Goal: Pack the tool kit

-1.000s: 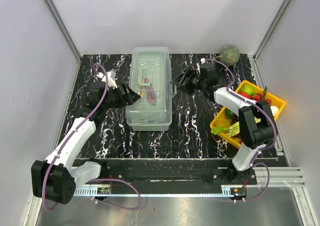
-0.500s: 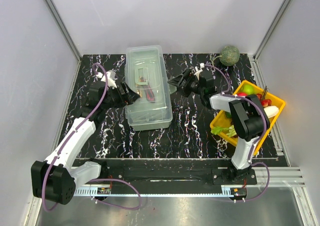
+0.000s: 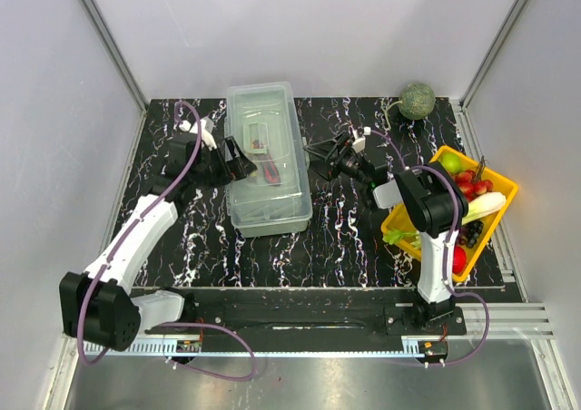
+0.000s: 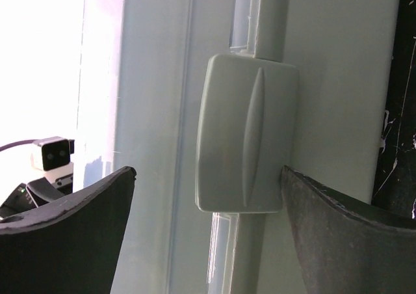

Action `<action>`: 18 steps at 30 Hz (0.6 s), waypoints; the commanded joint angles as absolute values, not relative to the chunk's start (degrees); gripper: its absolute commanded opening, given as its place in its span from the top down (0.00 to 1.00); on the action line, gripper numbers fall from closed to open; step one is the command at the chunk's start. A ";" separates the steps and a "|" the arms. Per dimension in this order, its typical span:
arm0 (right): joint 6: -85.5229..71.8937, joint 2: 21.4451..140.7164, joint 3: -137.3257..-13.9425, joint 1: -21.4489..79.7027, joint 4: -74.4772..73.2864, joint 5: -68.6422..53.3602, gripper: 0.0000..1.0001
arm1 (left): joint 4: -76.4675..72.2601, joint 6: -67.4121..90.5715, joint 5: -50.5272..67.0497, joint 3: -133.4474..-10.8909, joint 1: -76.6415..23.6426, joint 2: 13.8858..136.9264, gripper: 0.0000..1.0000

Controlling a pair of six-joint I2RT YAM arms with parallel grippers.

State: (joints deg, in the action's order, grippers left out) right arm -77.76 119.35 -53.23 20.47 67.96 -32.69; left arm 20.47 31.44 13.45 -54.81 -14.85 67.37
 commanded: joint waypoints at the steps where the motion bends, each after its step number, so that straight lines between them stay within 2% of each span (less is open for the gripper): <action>1: -81.83 119.09 -55.37 23.03 83.84 -40.60 0.02 | 18.56 31.20 9.40 -58.62 -14.50 72.85 0.01; 10: -83.67 124.45 -57.65 22.68 88.50 -42.45 0.01 | 14.59 28.13 13.87 -61.34 -12.92 82.52 0.01; 18: -81.65 122.26 -59.85 22.59 88.95 -44.21 0.04 | 15.55 23.82 21.53 -62.05 -12.92 85.78 0.01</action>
